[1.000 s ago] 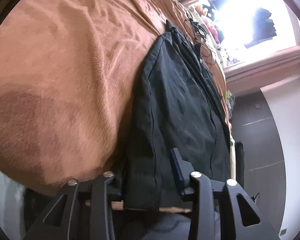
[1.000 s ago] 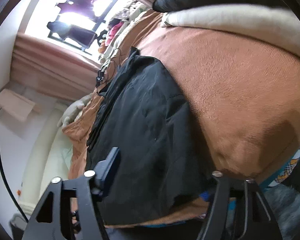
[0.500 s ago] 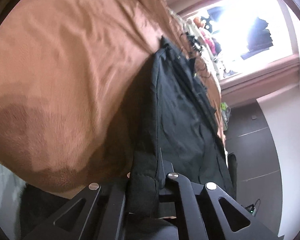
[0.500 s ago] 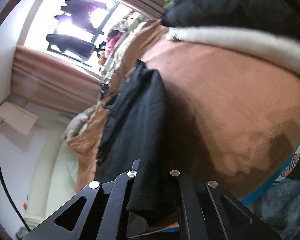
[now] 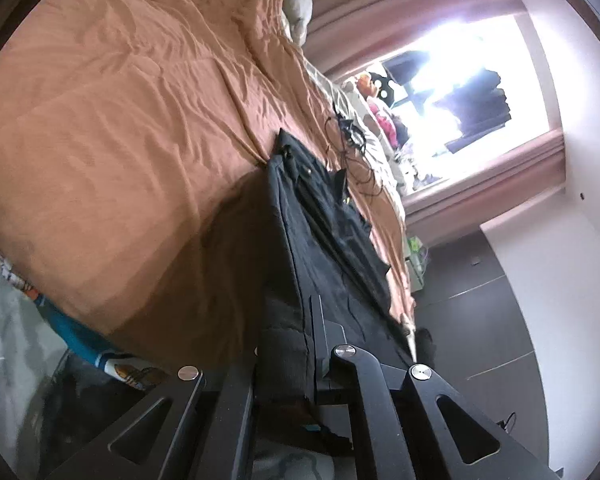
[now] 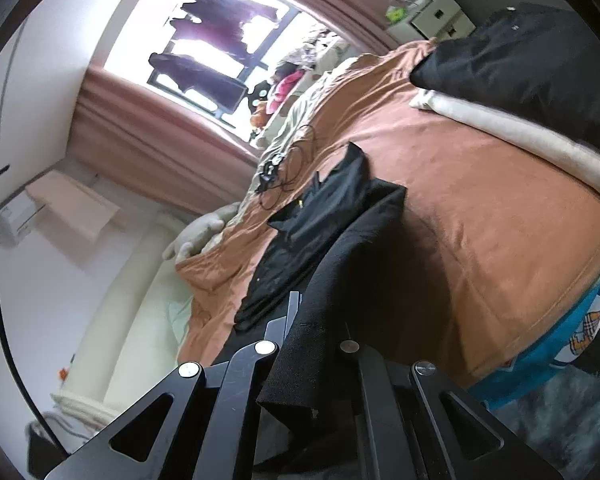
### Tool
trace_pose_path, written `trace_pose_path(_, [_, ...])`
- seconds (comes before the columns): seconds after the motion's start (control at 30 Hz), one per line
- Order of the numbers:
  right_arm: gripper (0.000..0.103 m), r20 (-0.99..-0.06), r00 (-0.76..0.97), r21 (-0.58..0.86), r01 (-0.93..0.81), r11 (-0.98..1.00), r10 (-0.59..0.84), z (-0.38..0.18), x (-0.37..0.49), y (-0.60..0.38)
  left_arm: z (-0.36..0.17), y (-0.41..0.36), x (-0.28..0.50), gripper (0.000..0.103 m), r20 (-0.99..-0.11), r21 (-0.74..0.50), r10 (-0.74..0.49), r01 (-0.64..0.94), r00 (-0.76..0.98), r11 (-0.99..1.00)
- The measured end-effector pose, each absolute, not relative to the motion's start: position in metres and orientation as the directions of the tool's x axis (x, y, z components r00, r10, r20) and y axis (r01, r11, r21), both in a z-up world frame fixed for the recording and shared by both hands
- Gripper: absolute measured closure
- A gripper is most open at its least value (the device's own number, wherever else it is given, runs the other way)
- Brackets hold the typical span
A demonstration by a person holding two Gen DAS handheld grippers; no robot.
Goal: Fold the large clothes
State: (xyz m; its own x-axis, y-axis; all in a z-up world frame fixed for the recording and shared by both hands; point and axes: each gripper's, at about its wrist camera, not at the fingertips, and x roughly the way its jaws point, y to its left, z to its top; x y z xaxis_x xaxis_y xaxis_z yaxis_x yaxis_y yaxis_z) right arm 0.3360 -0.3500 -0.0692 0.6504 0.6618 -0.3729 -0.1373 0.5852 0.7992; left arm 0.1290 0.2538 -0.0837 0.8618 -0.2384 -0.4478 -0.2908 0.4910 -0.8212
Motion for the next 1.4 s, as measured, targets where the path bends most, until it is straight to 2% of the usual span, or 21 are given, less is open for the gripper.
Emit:
trace_pose_path(0.5, [0.098,-0.343,0.622,0.775,-0.235,0.586,0.704,-0.042,0.265,-0.345,-0.064,0.255,0.036,0.101,-0.343,-0.859,-0.218,-0.211,0.914,0.467])
trace_pose_path(0.97, [0.098,-0.321,0.637,0.771,-0.254,0.584,0.701,-0.042,0.21,-0.363,-0.053,0.24,-0.034,0.101,-0.275,-0.866,-0.216,-0.143,0.937,0.479])
trace_pose_path(1.4, [0.098,-0.238,0.675,0.779,-0.297,0.553,0.698,-0.001,0.225,-0.368,0.007,0.246,-0.021,0.101,-0.183,-0.854,-0.191,-0.06,0.964,0.516])
